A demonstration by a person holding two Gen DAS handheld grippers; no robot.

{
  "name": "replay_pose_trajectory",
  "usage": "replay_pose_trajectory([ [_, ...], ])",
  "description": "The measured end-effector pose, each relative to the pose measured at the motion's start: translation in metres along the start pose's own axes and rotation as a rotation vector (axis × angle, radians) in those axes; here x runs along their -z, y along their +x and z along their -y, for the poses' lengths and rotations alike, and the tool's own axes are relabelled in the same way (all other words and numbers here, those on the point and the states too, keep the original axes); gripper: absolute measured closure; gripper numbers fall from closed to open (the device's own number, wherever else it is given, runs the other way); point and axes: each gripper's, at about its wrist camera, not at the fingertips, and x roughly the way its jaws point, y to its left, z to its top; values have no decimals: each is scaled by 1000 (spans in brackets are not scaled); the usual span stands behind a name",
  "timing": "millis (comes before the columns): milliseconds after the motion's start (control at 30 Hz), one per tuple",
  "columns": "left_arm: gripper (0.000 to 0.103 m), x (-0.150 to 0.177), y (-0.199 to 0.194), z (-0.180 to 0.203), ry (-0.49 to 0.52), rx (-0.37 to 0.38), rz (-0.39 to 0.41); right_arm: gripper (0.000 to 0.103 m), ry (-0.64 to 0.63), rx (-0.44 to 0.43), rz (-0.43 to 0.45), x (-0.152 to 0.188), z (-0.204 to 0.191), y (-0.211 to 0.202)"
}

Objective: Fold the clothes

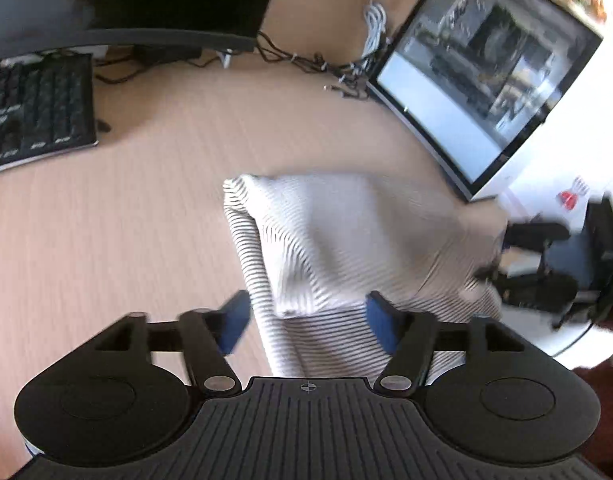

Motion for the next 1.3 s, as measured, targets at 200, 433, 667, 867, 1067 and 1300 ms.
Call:
replay_pose_trajectory([
  [200, 13, -7, 22, 7, -126, 73, 16, 56, 361, -32, 28, 26, 29, -56],
  [433, 12, -6, 72, 2, -317, 88, -55, 39, 842, -80, 5, 37, 54, -42],
  [667, 17, -14, 91, 2, -375, 82, -62, 31, 1112, -245, -26, 35, 70, 13],
  [867, 63, -47, 105, -3, -334, -27, -9, 71, 887, -183, 9, -22, 82, 55],
  [1067, 80, -102, 98, 3, -198, -92, 100, 80, 694, -149, 118, -91, 119, 81],
  [1300, 71, -87, 82, 19, -164, -69, 83, 83, 472, -124, 172, -104, 129, 31],
])
